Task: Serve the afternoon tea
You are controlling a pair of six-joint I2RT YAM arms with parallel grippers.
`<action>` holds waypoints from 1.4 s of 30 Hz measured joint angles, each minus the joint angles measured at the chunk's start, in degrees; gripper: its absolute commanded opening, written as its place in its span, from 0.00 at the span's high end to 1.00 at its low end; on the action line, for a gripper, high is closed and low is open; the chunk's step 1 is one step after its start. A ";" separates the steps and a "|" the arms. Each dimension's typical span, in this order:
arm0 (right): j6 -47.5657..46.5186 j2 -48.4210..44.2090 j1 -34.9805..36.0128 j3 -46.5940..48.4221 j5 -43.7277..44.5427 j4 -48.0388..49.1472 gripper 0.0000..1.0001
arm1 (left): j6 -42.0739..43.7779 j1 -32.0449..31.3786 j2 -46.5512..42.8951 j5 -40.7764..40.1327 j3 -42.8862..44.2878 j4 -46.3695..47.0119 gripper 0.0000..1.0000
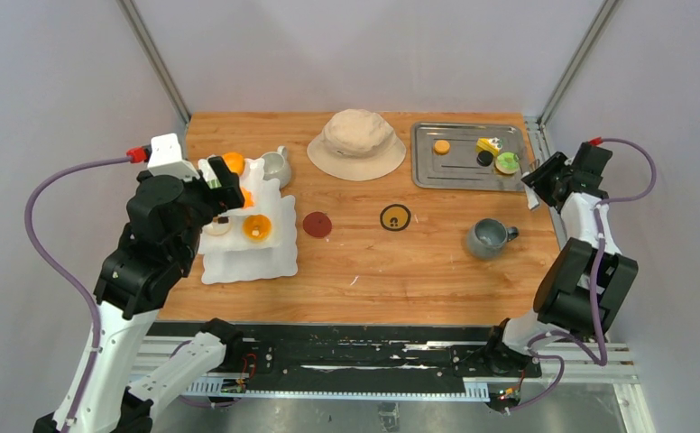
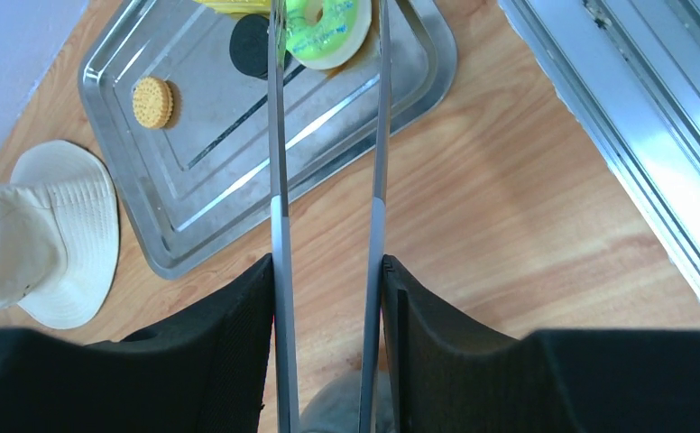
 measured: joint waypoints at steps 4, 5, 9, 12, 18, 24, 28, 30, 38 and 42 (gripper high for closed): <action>0.59 3.21 -0.35 1.77 -1.77 1.29 0.56 | 0.00 0.00 0.28 0.02 0.00 0.09 0.02; 0.66 3.74 -0.35 1.99 -2.01 1.42 0.56 | 0.00 0.00 0.31 0.02 0.00 0.09 0.02; 1.22 5.42 -0.35 2.51 -2.75 1.73 0.56 | -0.02 0.00 0.33 0.00 0.00 0.09 0.02; 1.36 6.08 -0.37 2.64 -3.34 1.70 0.57 | -0.02 0.00 0.33 0.02 0.00 0.09 0.02; 1.44 9.75 -0.48 4.66 -4.92 1.66 0.69 | -0.02 0.00 0.44 0.04 0.00 0.09 0.02; 1.79 9.99 -0.79 4.66 -5.42 1.53 0.87 | -0.02 0.00 0.48 0.04 0.00 0.09 0.02; 1.86 9.86 -0.81 4.66 -5.77 1.53 0.99 | -0.02 0.00 0.48 0.07 0.00 0.09 0.02; 1.92 9.49 -0.83 4.57 -5.75 1.53 0.99 | -0.02 0.00 0.48 0.04 0.00 0.09 0.02; 2.14 2.69 -0.83 2.49 -5.29 1.31 0.99 | 0.00 0.00 0.48 0.04 0.00 0.09 0.02; 2.19 1.11 -0.83 1.70 -5.31 1.33 0.99 | 0.02 0.00 0.48 0.04 0.00 0.09 0.02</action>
